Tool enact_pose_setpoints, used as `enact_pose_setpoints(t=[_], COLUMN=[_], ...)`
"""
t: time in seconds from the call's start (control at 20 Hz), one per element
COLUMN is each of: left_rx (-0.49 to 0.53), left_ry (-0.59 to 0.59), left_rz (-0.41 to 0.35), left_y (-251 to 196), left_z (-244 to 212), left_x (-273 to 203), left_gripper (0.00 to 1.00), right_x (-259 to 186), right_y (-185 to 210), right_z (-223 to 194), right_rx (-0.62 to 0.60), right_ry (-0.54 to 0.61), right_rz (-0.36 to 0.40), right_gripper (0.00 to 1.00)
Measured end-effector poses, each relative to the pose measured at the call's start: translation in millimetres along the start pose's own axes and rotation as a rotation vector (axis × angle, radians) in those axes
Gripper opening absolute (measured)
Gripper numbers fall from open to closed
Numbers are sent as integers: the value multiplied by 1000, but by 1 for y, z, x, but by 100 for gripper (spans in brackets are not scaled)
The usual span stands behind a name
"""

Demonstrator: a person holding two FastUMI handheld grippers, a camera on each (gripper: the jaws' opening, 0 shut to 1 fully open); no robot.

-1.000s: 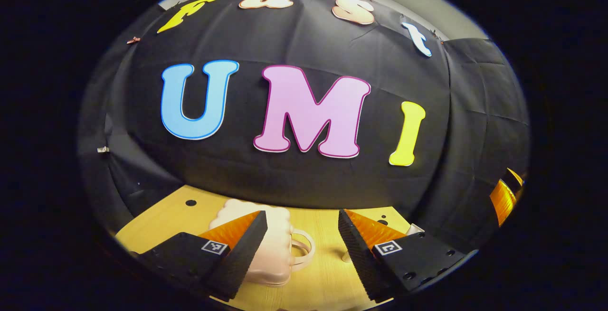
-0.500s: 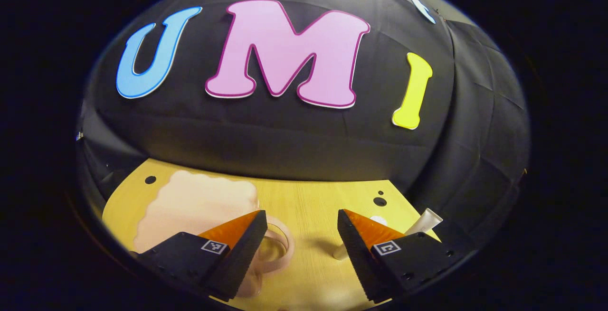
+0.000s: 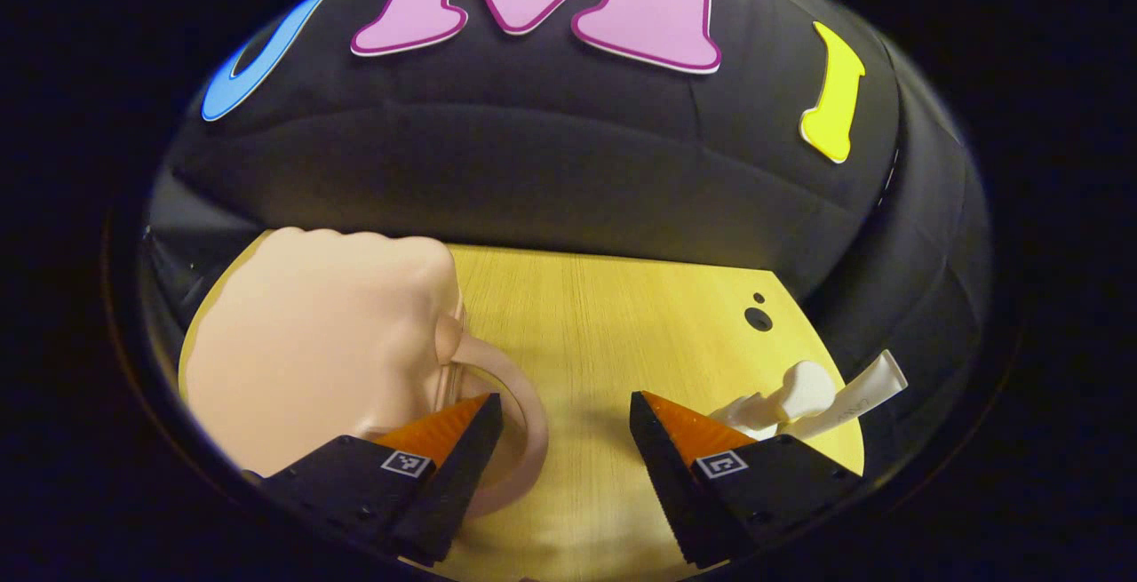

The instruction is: First open the suitcase, pack the skin care products into it, and then close the suitcase.

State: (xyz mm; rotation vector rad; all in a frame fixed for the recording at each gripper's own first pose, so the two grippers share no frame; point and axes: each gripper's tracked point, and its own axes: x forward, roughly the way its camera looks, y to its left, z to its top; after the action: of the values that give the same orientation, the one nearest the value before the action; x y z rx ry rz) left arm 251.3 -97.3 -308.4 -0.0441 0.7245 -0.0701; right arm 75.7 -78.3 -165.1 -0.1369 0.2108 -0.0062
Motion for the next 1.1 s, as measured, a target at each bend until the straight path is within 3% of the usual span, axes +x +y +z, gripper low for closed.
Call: enact_pose_setpoints(t=[0.2,0.35,0.4,0.45,0.5,0.55,0.65,0.75,0.8,1.1], left_rx=[20,69,76,62,57,62,47,77,88,49], left_ry=[93,156,169,164,158,150,118,83,75,34], left_rz=[89,174,187,178,164,147,86,83,82,4], left_y=[12,28,33,29,29,28,17,18,16,29], left_z=[-23,-37,-39,-37,-35,-32,-23,-4,3,68], left_x=[29,45,46,45,42,40,33,19,10,-70], left_gripper=[81,47,44,32,32,23,20,21,16,16], right_x=[-1,-8,-10,-11,-12,-13,-14,-16,-17,-18], right_y=[4,-1,-4,-6,-8,-9,-11,-10,-8,15], right_z=[-16,-20,-21,-23,-23,-22,-18,-11,-7,43], right_rx=[13,17,20,24,25,23,19,12,8,-12], right_ry=[42,55,61,67,70,71,69,55,52,-10], right_rz=[10,-2,-8,-12,-15,-20,-23,-26,-25,-4], right_gripper=[97,97,97,97,97,97,97,97,97,97])
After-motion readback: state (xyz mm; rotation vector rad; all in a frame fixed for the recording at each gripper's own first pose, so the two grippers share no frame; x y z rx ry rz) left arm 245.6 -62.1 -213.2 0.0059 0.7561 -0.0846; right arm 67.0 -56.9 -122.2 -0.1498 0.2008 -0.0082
